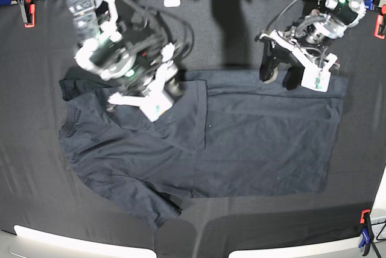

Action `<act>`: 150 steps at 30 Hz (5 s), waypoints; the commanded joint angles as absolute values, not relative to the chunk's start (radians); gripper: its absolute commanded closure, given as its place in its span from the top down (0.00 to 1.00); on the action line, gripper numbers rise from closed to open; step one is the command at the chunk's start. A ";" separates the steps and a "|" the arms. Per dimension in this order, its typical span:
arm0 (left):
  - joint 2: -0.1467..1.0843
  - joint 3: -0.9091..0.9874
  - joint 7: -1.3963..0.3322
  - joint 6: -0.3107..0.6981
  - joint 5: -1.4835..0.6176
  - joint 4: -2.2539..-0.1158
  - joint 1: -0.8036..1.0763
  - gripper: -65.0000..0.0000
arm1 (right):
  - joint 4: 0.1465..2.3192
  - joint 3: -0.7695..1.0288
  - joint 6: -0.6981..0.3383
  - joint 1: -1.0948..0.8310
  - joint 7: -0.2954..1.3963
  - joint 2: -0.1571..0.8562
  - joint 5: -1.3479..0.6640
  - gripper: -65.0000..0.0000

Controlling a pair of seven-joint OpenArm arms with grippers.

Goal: Layout the t-shirt on the table in an organized manner, then fold the t-shirt properly
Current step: 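Release the sleeve and raise the right gripper toward the collar edge, then move both grippers to the corners of the shirt's collar edge, then lower both grippers and grasp the collar-edge corners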

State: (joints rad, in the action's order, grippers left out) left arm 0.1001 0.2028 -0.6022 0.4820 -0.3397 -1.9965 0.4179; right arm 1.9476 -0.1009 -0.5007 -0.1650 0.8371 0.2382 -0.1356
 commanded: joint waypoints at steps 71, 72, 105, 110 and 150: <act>0.779 -0.193 -0.391 0.366 0.444 -1.550 0.238 0.30 | 2.122 0.292 -0.698 -0.252 1.116 0.327 -0.710 0.34; 0.779 -0.193 -0.391 0.366 0.444 -1.550 0.238 0.23 | 2.122 0.292 -0.698 -0.259 1.116 0.328 -0.696 0.34; 0.779 -0.193 -0.342 0.366 0.373 -1.551 0.241 0.00 | 1.994 0.215 -0.672 -0.438 0.505 0.548 -0.047 0.46; 0.779 -0.193 -0.311 0.366 0.373 -1.551 0.240 0.00 | 1.980 0.215 -0.594 -0.438 0.543 0.549 0.006 0.46; 0.780 -0.192 -0.323 0.366 0.373 -1.551 0.241 0.00 | 1.529 -0.260 -0.264 -0.109 0.645 0.628 0.413 0.31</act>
State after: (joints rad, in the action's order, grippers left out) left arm 0.7624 -0.1974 -0.3290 0.3664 0.3740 -1.5417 0.2436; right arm 1.5246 -0.2668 -0.2649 -0.1169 0.6239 0.6121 0.4026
